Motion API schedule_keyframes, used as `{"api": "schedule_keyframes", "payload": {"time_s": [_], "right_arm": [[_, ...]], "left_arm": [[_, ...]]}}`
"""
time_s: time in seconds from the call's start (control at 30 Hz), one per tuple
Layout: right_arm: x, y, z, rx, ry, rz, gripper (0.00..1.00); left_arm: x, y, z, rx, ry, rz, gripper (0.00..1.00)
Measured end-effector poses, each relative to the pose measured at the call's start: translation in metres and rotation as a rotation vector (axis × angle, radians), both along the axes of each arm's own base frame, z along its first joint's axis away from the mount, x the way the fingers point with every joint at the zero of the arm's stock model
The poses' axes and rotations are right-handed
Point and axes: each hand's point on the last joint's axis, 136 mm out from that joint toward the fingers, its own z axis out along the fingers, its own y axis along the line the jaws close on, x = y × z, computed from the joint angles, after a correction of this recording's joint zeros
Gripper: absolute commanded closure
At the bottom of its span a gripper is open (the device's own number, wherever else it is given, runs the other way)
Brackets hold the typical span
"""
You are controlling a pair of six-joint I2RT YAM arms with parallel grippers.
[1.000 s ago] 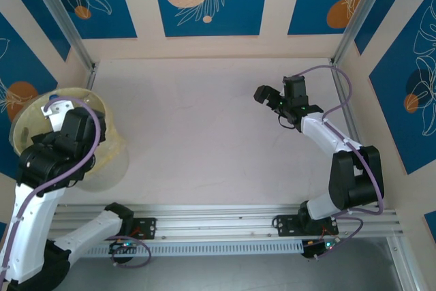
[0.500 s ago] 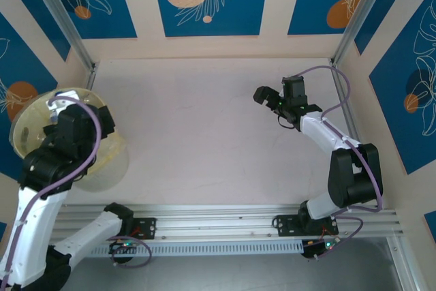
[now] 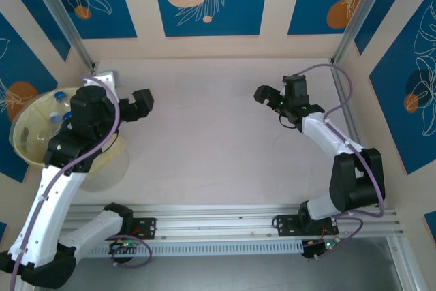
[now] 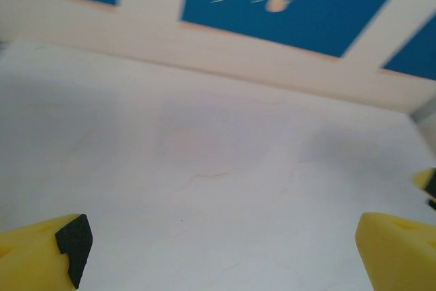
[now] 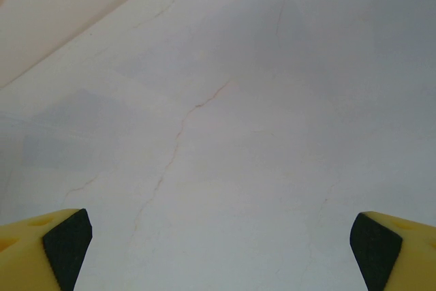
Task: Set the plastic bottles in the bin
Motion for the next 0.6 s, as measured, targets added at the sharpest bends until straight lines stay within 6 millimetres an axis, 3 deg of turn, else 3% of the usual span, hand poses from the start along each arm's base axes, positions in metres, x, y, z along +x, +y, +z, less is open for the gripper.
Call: {"api": "schedule_keyframes", "payload": {"time_s": [0.13, 0.23, 0.4, 0.6], "right_arm": [[-0.010, -0.006, 0.028, -0.011, -0.076, -0.008, 0.01], [-0.020, -0.014, 0.040, -0.040, -0.125, -0.027, 0.01], [-0.037, -0.035, 0.036, -0.119, -0.164, -0.067, 0.01], [-0.058, -0.072, 0.000, -0.263, -0.174, -0.149, 0.00]], "left_arm": [[0.026, -0.043, -0.005, -0.020, -0.054, -0.141, 0.00], [0.050, -0.059, -0.037, 0.016, -0.044, -0.173, 0.00], [0.070, -0.056, -0.100, 0.146, -0.022, -0.157, 0.00], [0.076, -0.033, -0.162, 0.284, -0.040, -0.107, 0.00]]}}
